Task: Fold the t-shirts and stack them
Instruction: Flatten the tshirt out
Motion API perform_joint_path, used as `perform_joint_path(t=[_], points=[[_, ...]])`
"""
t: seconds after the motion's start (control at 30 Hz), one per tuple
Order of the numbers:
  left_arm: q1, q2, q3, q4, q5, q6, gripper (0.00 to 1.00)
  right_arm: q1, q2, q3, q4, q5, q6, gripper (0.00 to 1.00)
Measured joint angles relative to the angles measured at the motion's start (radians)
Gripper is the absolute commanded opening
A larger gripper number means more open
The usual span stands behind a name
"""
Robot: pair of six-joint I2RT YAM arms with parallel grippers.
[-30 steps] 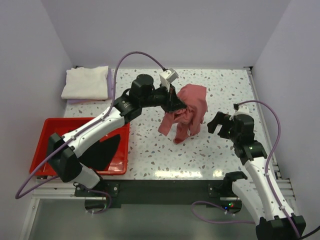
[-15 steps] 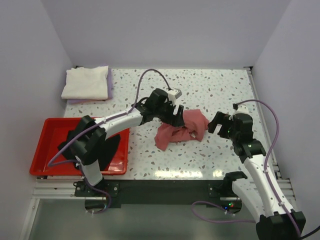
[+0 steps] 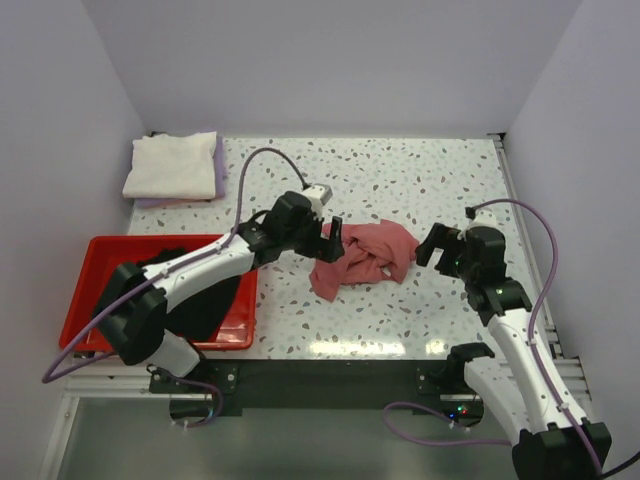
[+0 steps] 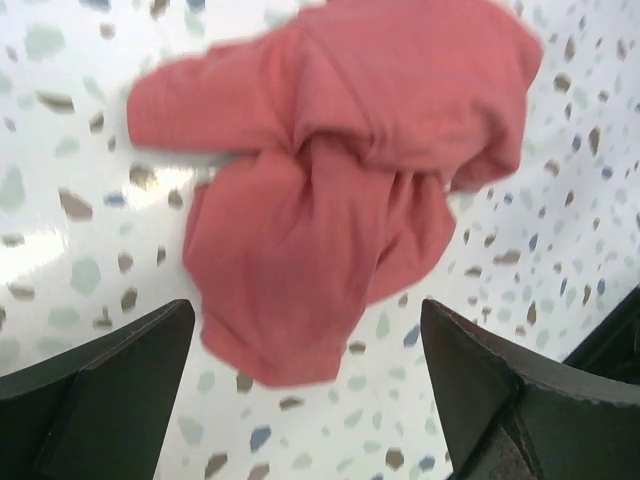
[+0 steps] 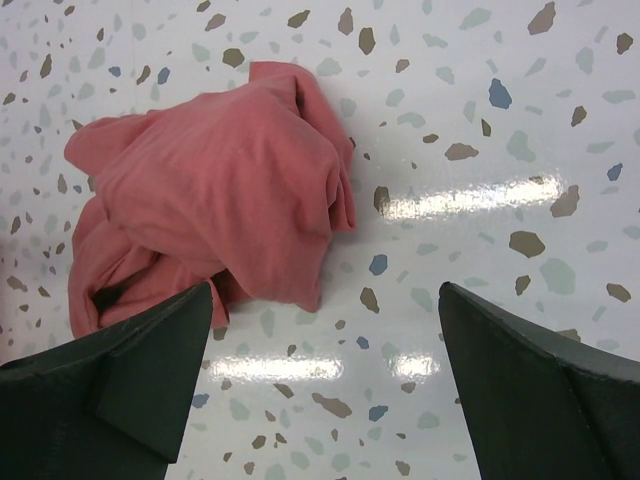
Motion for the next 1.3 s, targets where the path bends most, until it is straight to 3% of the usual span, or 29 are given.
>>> perform_joint_path(t=[0.23, 0.43, 0.83, 1.23, 1.3], points=[[-0.063, -0.094, -0.254, 0.004, 0.014, -0.104, 0.98, 0.000, 0.001, 0.000, 0.005, -0.005, 0.001, 0.99], [-0.140, -0.075, -0.299, 0.021, 0.023, -0.179, 0.84, 0.000, 0.013, 0.000, 0.010, -0.025, 0.001, 0.99], [-0.201, 0.094, -0.204, -0.043, -0.095, -0.264, 0.74, 0.000, -0.002, -0.013, 0.011, -0.029, 0.001, 0.99], [-0.258, 0.253, -0.007, -0.206, -0.298, -0.374, 0.43, 0.000, 0.000, -0.013, 0.012, -0.036, 0.001, 0.99], [-0.264, 0.277, 0.025, -0.241, -0.333, -0.395, 0.29, 0.000, 0.000, -0.013, 0.013, -0.036, 0.001, 0.99]])
